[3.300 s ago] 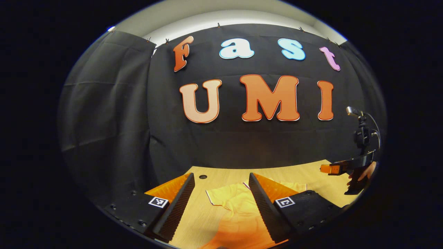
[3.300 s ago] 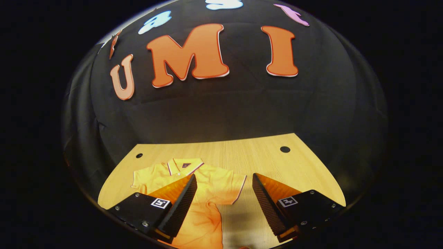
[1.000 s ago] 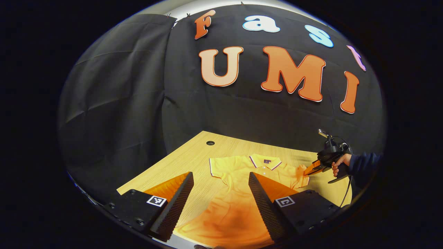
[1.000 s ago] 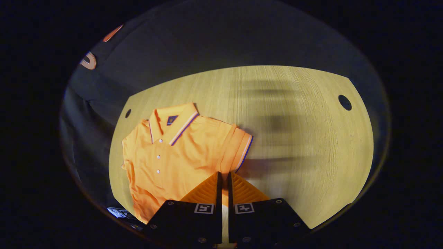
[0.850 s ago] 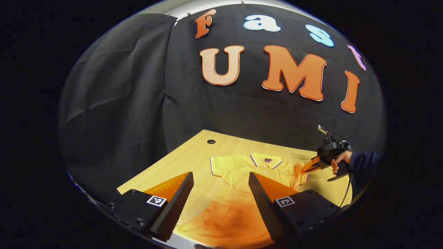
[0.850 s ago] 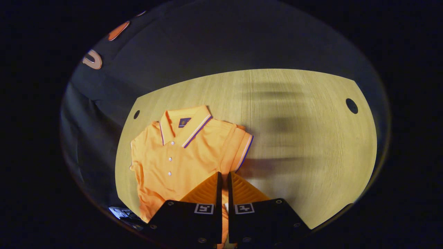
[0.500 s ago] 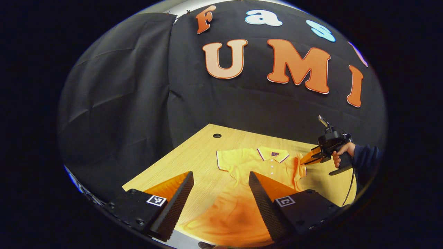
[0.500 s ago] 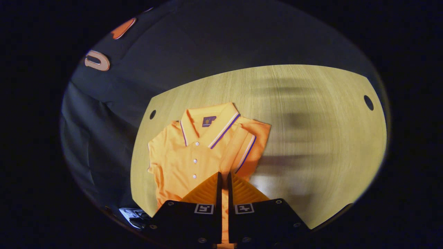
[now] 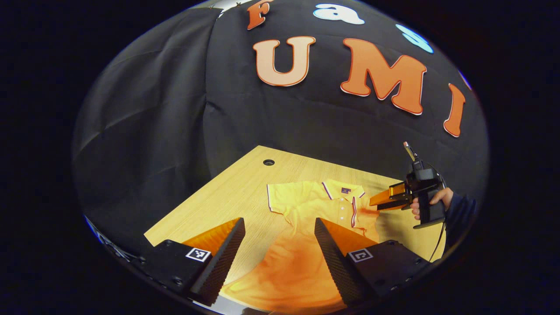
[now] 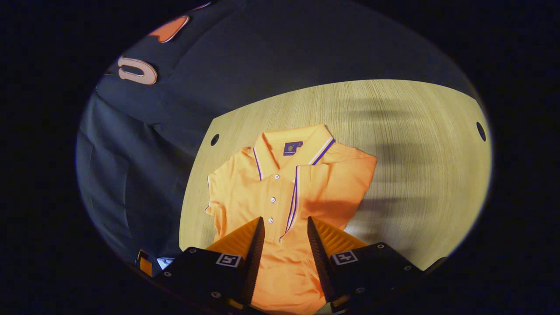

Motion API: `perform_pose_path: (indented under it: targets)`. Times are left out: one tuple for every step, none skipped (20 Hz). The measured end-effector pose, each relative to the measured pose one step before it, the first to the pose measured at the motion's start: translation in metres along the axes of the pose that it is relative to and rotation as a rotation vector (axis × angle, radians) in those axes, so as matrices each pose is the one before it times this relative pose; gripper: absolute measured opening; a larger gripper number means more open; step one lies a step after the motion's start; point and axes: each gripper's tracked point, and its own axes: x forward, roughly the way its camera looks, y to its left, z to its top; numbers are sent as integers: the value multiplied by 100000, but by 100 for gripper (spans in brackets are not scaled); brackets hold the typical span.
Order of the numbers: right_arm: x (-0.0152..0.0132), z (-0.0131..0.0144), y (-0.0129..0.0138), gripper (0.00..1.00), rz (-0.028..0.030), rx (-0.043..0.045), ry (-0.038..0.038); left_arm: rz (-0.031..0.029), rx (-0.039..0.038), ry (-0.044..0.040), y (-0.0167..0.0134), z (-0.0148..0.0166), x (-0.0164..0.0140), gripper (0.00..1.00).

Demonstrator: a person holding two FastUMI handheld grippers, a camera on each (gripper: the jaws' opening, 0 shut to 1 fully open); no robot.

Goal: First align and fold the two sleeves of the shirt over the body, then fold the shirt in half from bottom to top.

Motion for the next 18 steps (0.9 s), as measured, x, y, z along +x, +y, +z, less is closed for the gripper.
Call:
perform_pose_path:
  targets:
    - [-408, -172, -98, 64, -851, -475, -1351, -1775, -1536, 1885, 18, -174, 1206, 98]
    - [-512, -268, -316, 73, -1855, 48, -1147, -1705, -238, 4072, 193, -200, 1242, 98]
    - [-461, -535, -694, 66, -4077, 1350, -768, -2048, 133, 4655, 439, -115, 1623, 98]
    - [-388, -609, -779, 81, -5593, 1396, -1394, -1426, 191, 4318, 415, 95, 1602, 98]
    - [-593, -458, -190, 81, -2766, -3, -2461, -1090, -104, 3622, 308, 443, 1813, 98]
    - [-726, -475, -38, 81, -2515, 453, -2855, -974, 179, 5182, 342, 227, 1636, 98]
    - [-897, -484, -84, 81, -2273, 928, -2298, -1456, -361, 3553, 262, 72, 1848, 98]
    - [-1093, -501, -190, 82, -2507, 1992, -2152, -1856, -96, 3916, 298, 65, 1510, 98]
    - [-1035, -612, -186, 83, -2364, 2326, -1730, -674, -364, 2650, 696, 179, 1835, 98]
    - [-850, -554, -196, 84, -2273, 2480, -2495, -204, 106, 3255, 661, 348, 1471, 98]
    - [-866, -576, -175, 85, -2208, 2303, -1823, -919, -142, 2293, 279, 381, 1461, 98]
    - [-744, -670, -58, 87, -2302, 2177, -1289, -1012, 273, 2928, 224, 463, 1320, 98]
    - [-594, -783, -266, 88, -2767, 2096, -1096, -187, 586, 3066, 420, 456, 1249, 98]
    - [-803, -717, -125, 91, -2242, 1872, -1394, 520, 1126, 3788, 355, 298, 1008, 99]
    - [-687, -594, -136, 92, -2323, 1984, -1808, 76, 1063, 3813, 323, 369, 1260, 98]
    - [-874, -818, -225, 92, -2076, 1440, -1841, -1259, 1410, 4288, 144, 349, 1211, 98]
    - [-638, -690, -634, 93, -3926, 601, -2288, -764, 730, 2969, 5, 372, 1318, 98]
    - [-646, -849, -419, 94, -3373, -112, -2145, -212, 562, 2447, 258, 568, 1273, 96]
